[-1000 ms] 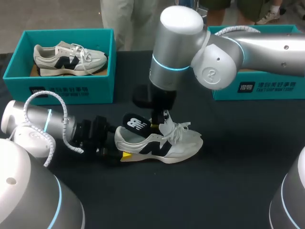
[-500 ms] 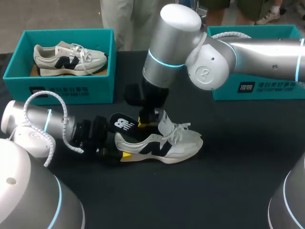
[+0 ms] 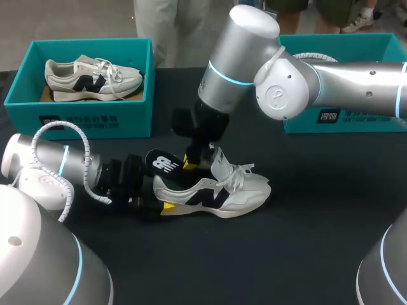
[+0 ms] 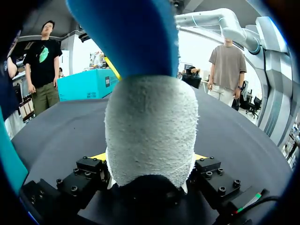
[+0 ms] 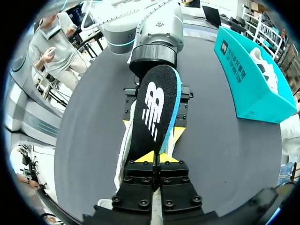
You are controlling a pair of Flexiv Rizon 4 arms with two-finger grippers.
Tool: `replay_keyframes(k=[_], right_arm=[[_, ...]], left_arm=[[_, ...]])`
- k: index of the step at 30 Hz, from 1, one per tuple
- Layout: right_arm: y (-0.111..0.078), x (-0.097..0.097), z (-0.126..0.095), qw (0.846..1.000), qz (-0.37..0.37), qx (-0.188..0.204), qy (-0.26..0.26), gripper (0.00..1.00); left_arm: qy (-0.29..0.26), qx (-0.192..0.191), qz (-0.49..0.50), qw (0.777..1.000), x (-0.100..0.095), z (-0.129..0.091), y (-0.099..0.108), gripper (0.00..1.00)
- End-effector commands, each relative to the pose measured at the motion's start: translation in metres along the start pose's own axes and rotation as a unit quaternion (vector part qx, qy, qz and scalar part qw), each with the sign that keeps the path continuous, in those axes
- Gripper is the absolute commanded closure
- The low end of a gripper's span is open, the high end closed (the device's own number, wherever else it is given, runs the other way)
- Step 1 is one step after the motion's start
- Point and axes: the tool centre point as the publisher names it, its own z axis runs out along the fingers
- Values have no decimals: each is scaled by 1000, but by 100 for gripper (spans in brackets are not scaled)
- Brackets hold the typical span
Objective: Take the shoe out of the shoebox, open the shoe tongue, remove and reinsert the insole, then place the shoe into the shoebox
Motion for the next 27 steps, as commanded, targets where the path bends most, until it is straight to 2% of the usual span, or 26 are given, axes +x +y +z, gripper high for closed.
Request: replay_keyframes(k=[1, 6, 19, 24, 25, 27], right_arm=[[2, 1, 0, 1000, -4, -3, 7, 91], [3, 3, 0, 1000, -9, -13, 21, 87], [6, 5, 18, 998, -11, -26, 48, 78], [2, 9, 21, 998, -6, -31, 51, 81], [1, 9, 21, 998, -6, -32, 51, 84], [1, 9, 20, 998, -5, -31, 52, 98]], left_arm=[[0, -2, 0, 1000, 0, 1, 1, 100], [0, -2, 0, 1000, 0, 1, 1, 100], [0, -2, 0, 1000, 0, 1, 1, 100], [0, -2, 0, 1000, 0, 1, 1, 100], [0, -2, 0, 1000, 0, 1, 1, 100], [0, -2, 0, 1000, 0, 1, 1, 100]])
